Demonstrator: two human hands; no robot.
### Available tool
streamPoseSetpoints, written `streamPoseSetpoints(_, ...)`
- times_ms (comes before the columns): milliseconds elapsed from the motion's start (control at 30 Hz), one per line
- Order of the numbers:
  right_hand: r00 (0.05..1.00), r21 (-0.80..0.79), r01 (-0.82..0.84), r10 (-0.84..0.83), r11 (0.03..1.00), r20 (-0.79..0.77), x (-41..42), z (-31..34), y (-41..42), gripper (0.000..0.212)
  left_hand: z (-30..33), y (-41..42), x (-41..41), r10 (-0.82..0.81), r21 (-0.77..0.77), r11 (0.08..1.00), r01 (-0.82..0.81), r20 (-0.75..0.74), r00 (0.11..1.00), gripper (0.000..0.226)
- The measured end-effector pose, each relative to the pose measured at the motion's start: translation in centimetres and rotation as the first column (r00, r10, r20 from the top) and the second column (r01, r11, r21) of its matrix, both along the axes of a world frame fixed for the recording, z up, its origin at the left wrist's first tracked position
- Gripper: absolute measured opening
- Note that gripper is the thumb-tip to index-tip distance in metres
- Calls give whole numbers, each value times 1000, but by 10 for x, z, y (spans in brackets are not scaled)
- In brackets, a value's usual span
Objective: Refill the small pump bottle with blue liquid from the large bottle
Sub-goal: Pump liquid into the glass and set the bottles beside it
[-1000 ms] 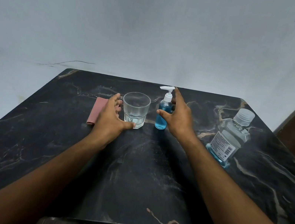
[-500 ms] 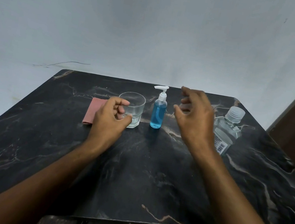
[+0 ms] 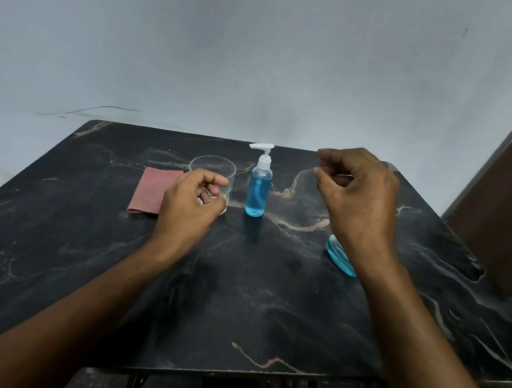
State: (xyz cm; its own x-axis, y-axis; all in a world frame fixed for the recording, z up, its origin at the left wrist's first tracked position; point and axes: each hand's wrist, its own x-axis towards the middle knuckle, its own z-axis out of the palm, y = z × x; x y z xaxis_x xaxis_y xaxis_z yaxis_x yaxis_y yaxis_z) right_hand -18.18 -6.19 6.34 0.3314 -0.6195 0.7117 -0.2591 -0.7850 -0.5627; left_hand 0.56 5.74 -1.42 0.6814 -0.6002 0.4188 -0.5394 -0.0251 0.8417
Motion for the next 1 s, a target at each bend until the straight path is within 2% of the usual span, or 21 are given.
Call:
streamPoseSetpoints(200,1000,-37,19,-18,999,22,-11,3,-1,21,-1,-2,2,-3,4,1000,3,1,1000,29)
streamPoseSetpoints(333,991,-131,124,-130,984,-40,-24,3,-10,21,-5,-2,2,-1,-12,1000,1,-3,1000,27)
streamPoseSetpoints(467,963,-127,226,-242,966,-123,-36,-1,-24,32,-9,1,5,3,-14,1000,-3,-22,1000,27)
streamPoseSetpoints(600,952,-129,294,-302,947,-54,-44,-2,-28,41,-13,1,5,-9,-15,1000,9,-24,1000,25)
streamPoseSetpoints(667,926,-89,369,-374,925,-46,-50,-2,-34,60,-14,0,4,-12,-17,1000,12,-12,1000,25)
streamPoseSetpoints(767,927,100,352,-332,931,-174,-57,-2,-40,76,-15,-1,4,-19,-21,1000,19,1,1000,26)
streamPoseSetpoints(833,931,122,325,-295,938,-216,-57,-6,-40,68,-15,-2,3,-28,-14,1000,28,-2,1000,26)
streamPoseSetpoints(900,947,129,290,-265,948,-179,-56,-9,-38,51,-13,-4,0,-48,-15,999,48,-13,999,26)
streamPoseSetpoints(1000,962,155,258,-238,954,-138,-53,-7,-38,37,-12,-7,-4,-79,8,997,79,-4,997,24)
